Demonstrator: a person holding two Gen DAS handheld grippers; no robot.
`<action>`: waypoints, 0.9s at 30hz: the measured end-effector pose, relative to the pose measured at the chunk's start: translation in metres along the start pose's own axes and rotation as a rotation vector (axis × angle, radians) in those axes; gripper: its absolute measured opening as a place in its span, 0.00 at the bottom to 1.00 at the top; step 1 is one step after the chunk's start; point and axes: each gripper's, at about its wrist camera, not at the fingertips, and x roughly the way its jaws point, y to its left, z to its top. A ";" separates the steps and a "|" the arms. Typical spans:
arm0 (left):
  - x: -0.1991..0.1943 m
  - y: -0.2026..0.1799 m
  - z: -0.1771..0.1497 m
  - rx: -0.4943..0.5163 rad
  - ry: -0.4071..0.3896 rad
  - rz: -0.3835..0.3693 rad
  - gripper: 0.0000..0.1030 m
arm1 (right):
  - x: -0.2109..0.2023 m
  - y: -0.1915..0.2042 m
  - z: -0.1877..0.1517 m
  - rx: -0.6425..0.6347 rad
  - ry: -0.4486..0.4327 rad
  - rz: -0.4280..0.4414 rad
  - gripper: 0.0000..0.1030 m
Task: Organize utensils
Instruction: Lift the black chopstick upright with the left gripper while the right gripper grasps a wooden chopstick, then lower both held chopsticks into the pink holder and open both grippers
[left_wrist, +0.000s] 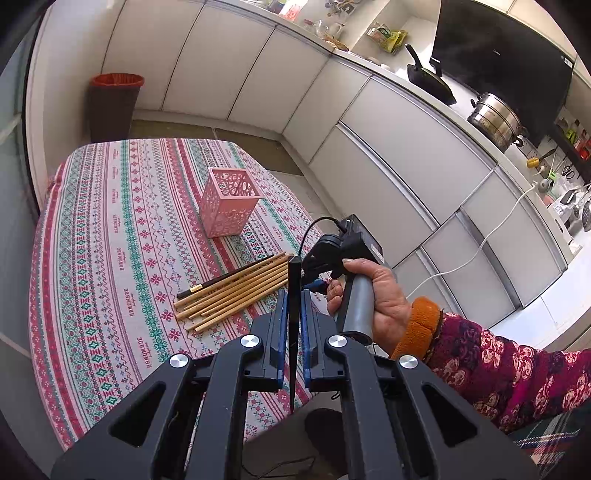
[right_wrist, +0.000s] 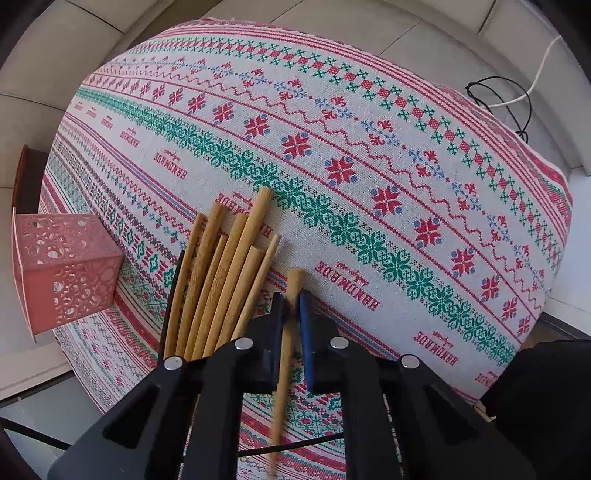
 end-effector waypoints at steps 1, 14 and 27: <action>-0.001 0.000 -0.001 -0.002 -0.003 0.009 0.06 | -0.001 -0.006 0.002 0.015 0.001 0.034 0.08; 0.000 -0.030 0.021 -0.054 -0.128 0.112 0.06 | -0.145 -0.017 -0.029 -0.366 -0.392 0.352 0.07; 0.001 -0.066 0.127 -0.045 -0.424 0.267 0.06 | -0.308 0.011 -0.036 -0.580 -0.774 0.542 0.07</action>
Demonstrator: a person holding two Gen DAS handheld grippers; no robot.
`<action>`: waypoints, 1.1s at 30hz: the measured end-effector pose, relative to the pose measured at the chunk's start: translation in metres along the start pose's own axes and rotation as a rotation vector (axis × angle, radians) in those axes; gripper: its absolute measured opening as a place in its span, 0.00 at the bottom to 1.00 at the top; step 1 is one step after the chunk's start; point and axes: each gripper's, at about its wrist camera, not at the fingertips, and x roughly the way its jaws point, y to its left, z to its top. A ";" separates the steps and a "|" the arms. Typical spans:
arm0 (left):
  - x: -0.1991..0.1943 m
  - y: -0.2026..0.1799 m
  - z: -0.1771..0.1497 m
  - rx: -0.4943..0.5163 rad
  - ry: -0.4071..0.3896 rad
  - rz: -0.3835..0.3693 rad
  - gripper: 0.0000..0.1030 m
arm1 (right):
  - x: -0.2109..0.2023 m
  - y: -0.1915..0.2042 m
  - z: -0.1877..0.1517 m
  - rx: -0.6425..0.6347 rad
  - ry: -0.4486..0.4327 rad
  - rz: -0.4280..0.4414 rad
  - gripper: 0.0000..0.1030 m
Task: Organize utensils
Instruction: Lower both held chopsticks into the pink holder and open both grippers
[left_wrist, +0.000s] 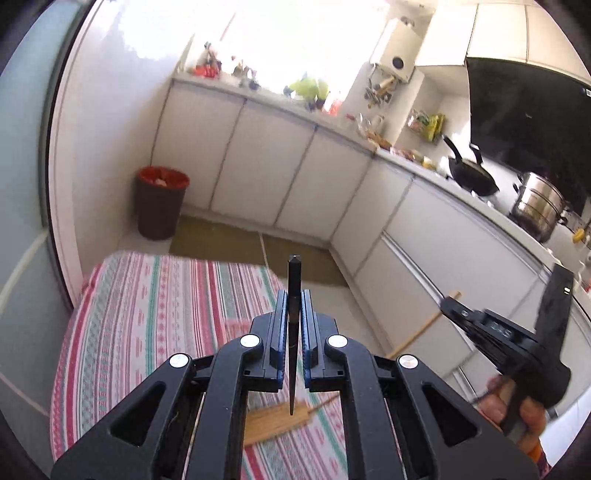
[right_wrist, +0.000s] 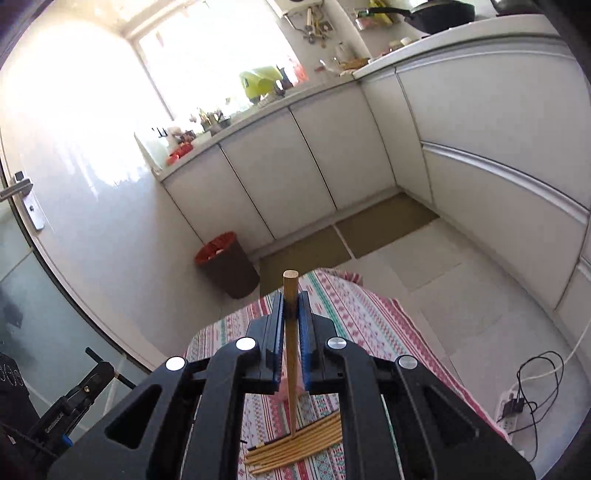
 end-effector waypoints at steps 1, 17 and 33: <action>0.005 -0.003 0.005 0.007 -0.016 0.017 0.06 | 0.001 0.002 0.007 0.000 -0.016 0.005 0.07; 0.124 0.028 -0.003 0.039 0.002 0.212 0.07 | 0.101 0.039 0.027 -0.045 -0.052 0.042 0.07; 0.069 0.065 0.003 -0.147 -0.019 0.217 0.26 | 0.153 0.059 0.007 -0.131 -0.028 -0.009 0.08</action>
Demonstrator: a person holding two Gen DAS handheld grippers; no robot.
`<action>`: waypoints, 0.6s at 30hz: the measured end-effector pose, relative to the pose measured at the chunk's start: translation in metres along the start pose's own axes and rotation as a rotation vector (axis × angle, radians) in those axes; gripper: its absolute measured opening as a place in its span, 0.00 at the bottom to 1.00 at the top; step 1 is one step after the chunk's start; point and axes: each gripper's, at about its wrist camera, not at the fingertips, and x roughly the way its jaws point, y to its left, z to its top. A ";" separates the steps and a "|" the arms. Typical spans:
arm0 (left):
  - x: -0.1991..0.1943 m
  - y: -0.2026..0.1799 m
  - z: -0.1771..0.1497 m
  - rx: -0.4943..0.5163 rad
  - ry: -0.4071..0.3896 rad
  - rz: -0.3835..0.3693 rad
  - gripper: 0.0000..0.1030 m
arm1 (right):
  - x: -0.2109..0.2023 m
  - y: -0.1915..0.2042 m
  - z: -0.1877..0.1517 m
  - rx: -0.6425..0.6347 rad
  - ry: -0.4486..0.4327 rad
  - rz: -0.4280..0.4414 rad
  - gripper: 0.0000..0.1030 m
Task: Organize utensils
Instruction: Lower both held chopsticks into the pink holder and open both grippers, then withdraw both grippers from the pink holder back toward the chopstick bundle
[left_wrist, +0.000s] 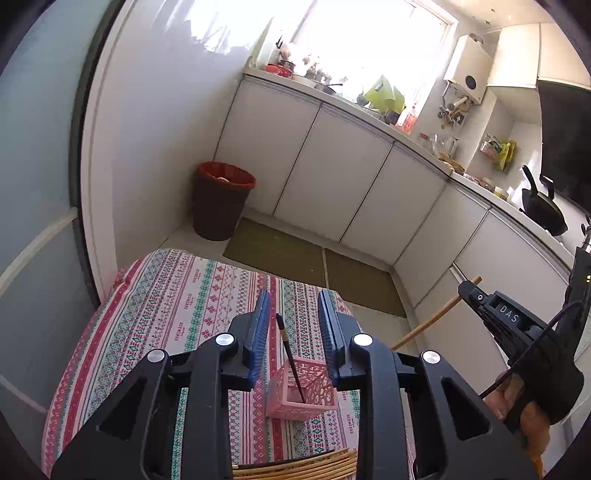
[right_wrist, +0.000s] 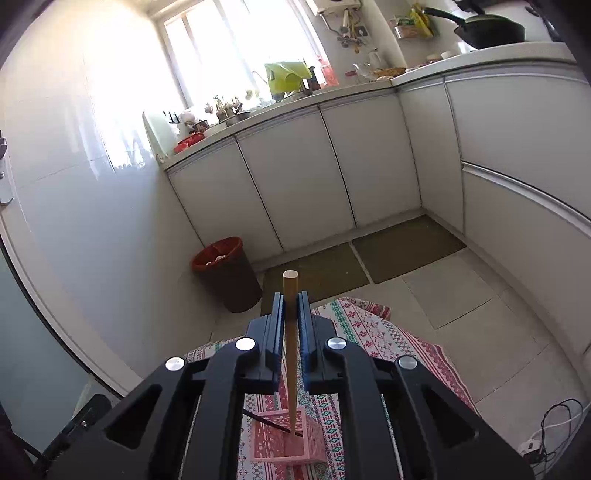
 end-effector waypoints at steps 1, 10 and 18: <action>0.000 0.002 0.001 -0.004 0.004 0.001 0.26 | 0.002 0.003 -0.001 -0.008 -0.003 -0.004 0.08; -0.002 0.005 0.000 0.027 0.036 0.033 0.35 | -0.002 0.007 -0.016 -0.038 0.009 -0.014 0.37; -0.006 -0.016 -0.015 0.127 0.103 0.012 0.56 | -0.057 -0.018 -0.026 -0.070 -0.011 -0.066 0.77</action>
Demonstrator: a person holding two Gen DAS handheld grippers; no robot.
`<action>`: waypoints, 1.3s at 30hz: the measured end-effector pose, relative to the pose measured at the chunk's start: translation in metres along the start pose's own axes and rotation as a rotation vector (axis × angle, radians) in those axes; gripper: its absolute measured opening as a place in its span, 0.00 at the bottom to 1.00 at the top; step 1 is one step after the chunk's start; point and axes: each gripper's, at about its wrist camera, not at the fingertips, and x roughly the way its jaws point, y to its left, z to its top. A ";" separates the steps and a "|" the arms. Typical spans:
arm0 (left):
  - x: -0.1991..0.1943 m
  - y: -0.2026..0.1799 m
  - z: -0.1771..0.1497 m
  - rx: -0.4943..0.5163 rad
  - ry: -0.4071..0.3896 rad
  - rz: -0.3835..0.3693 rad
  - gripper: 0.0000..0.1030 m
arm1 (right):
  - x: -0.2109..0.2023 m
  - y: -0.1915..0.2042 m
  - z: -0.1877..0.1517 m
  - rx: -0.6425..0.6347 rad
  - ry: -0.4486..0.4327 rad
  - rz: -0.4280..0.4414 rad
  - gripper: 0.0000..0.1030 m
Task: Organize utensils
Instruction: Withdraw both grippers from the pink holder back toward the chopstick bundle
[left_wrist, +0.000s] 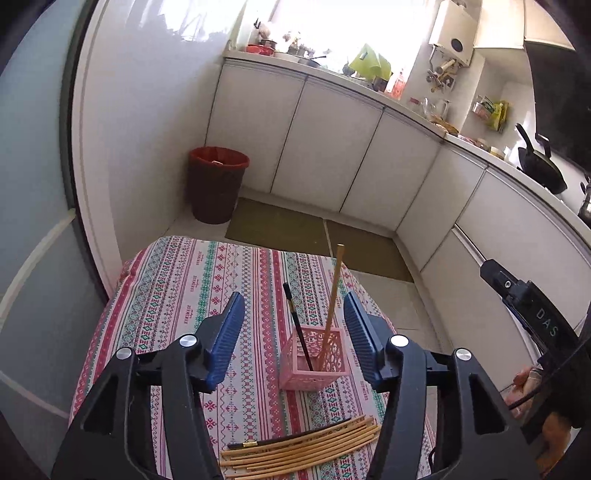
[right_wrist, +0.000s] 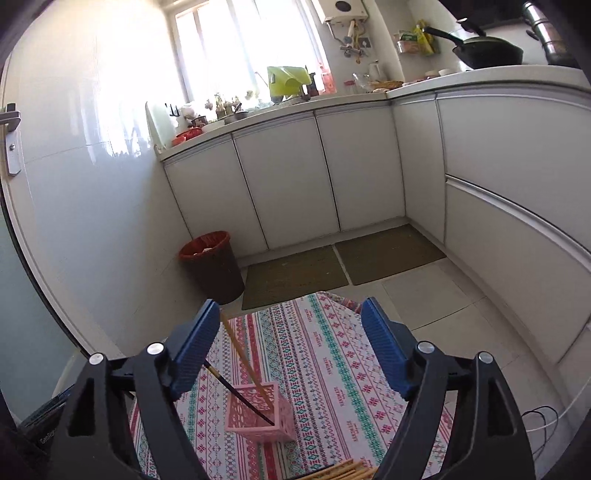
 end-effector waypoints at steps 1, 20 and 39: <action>-0.002 -0.004 -0.002 0.010 0.002 0.000 0.57 | -0.005 -0.004 -0.002 -0.009 0.006 -0.007 0.80; -0.008 -0.053 -0.050 0.183 0.094 0.039 0.91 | -0.081 -0.057 -0.052 -0.083 0.099 -0.062 0.93; 0.086 -0.096 -0.141 0.480 0.589 -0.092 0.93 | -0.096 -0.161 -0.144 0.131 0.430 -0.166 0.93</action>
